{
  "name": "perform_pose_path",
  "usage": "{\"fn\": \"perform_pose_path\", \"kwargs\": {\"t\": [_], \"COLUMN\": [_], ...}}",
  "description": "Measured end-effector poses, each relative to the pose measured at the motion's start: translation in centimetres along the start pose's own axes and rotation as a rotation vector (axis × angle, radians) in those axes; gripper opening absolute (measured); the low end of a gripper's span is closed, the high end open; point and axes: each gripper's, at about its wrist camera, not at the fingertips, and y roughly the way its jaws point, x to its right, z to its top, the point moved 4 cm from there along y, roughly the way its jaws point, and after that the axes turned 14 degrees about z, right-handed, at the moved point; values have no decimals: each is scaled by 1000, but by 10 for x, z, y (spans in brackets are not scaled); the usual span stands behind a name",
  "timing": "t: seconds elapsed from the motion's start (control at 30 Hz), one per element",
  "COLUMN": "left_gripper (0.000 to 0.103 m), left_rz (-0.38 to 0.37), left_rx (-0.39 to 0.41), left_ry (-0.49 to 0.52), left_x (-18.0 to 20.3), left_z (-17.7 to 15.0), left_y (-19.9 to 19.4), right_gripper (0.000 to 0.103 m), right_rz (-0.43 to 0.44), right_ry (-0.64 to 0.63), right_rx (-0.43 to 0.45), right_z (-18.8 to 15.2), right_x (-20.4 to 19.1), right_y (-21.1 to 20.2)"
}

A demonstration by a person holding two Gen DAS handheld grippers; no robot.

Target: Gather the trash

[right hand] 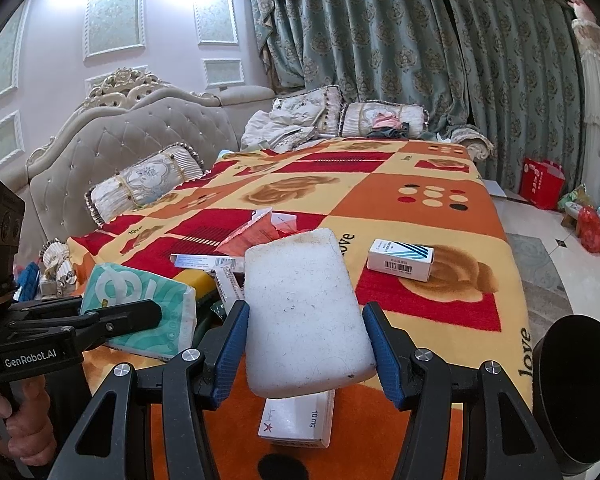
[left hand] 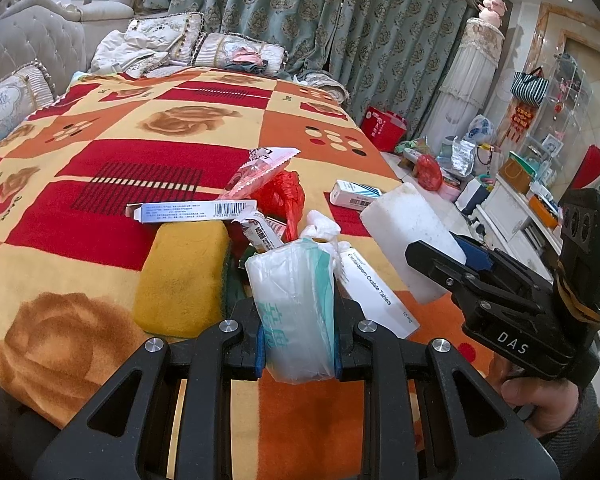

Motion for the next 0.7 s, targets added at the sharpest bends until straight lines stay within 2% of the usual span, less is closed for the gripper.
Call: {"fn": "perform_pose_path", "kwargs": {"t": [0.7], "left_gripper": [21], "left_rz": [16], "left_rx": [-15], "left_ry": [-6], "left_x": [-1], "left_z": [-1], "left_y": [3], "right_gripper": [56], "right_rz": [-3], "right_ry": [-1], "right_rx": [0], "right_z": [1], "right_x": [-1], "right_y": [0]}}
